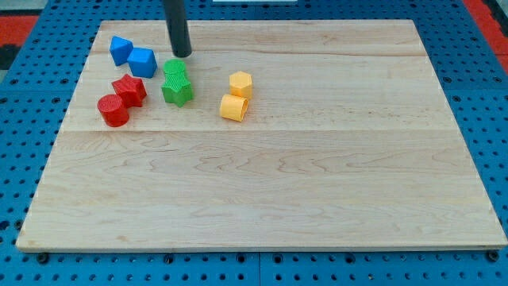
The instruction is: Move your arm closer to the yellow hexagon
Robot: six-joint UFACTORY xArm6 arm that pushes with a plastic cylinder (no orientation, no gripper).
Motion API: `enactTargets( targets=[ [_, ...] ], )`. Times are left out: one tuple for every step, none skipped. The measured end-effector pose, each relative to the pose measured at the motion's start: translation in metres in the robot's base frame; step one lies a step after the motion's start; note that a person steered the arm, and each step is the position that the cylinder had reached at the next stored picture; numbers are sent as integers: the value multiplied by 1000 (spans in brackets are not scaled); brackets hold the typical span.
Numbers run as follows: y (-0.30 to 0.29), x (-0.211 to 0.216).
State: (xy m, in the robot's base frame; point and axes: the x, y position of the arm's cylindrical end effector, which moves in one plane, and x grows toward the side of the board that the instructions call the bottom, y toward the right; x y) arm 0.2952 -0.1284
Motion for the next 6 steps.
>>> enactTargets(
  targets=[
    [-20, 42],
    [-20, 79],
    [-20, 119],
    [-2, 121],
    [13, 65],
    [75, 24]
  ],
)
